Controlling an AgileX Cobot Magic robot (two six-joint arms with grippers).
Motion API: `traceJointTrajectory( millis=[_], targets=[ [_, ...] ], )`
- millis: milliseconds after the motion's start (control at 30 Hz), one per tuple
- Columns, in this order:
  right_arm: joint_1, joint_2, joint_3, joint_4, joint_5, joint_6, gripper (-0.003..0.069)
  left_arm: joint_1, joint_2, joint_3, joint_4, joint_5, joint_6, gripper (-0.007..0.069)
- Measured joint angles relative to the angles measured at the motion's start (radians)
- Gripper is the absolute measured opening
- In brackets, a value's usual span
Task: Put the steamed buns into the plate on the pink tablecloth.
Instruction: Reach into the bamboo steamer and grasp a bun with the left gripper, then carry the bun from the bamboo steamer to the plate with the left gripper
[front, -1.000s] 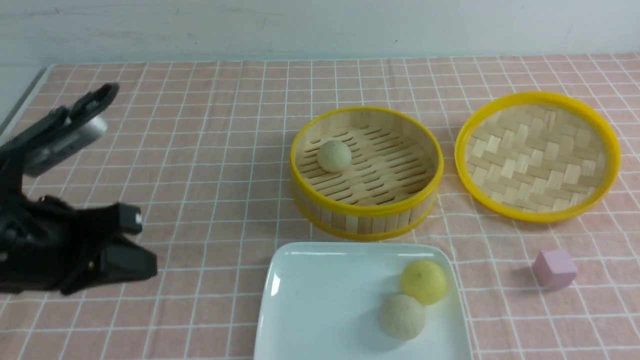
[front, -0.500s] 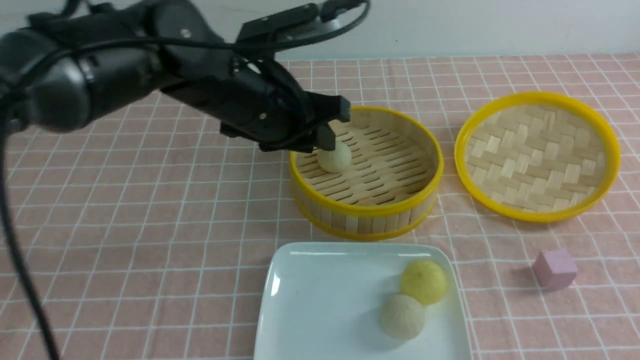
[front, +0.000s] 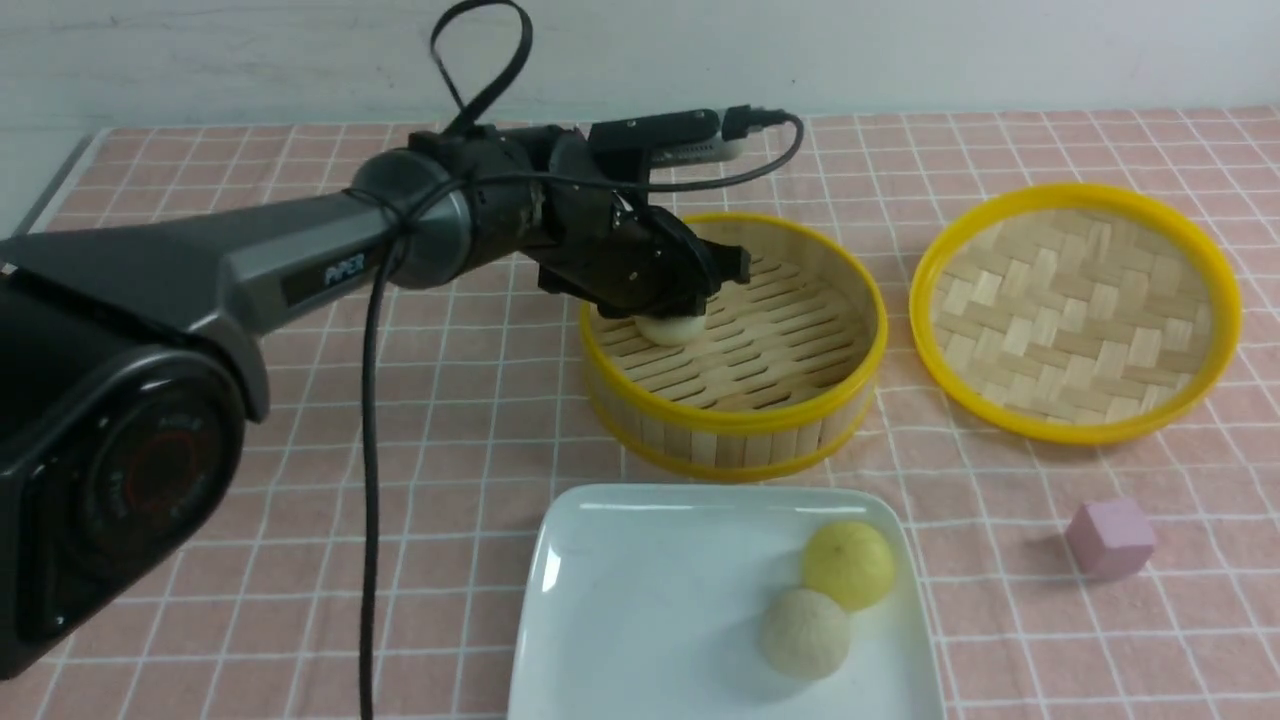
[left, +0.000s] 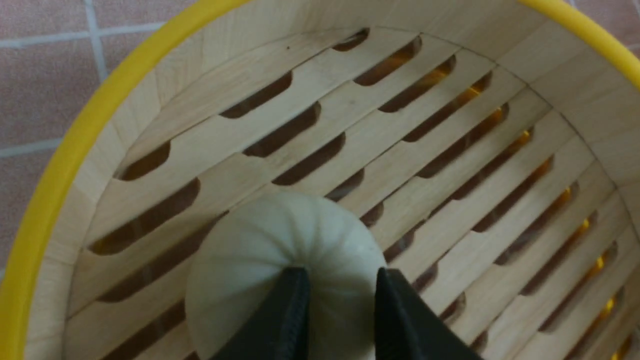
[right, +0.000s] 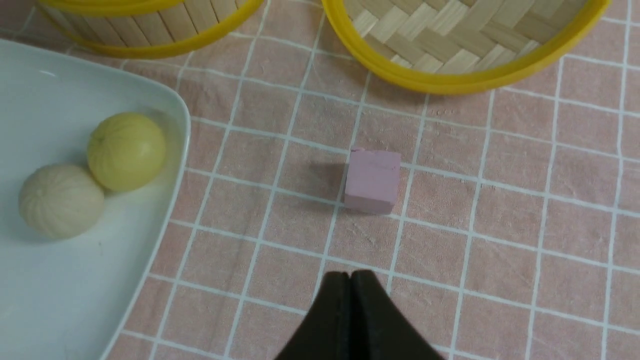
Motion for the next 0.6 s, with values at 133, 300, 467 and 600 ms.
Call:
traceJointTrajectory(
  millis=[133, 300, 467, 600],
  targets=[
    [0.000, 0.000, 0.000, 0.000, -0.006, 0.000, 0.0001, 0.000, 0.008, -0.007, 0.000, -0.017, 0.000, 0.0094],
    [0.000, 0.000, 0.000, 0.000, -0.007, 0.000, 0.0001, -0.001, -0.012, -0.008, -0.001, 0.047, -0.001, 0.0021],
    [0.000, 0.000, 0.001, 0.007, -0.006, 0.000, 0.0007, -0.001, -0.108, -0.007, 0.022, 0.150, -0.001, 0.0019],
    [0.000, 0.000, 0.001, 0.010, -0.002, 0.000, 0.0013, -0.001, -0.238, -0.007, 0.040, 0.253, -0.001, 0.0019]
  ],
)
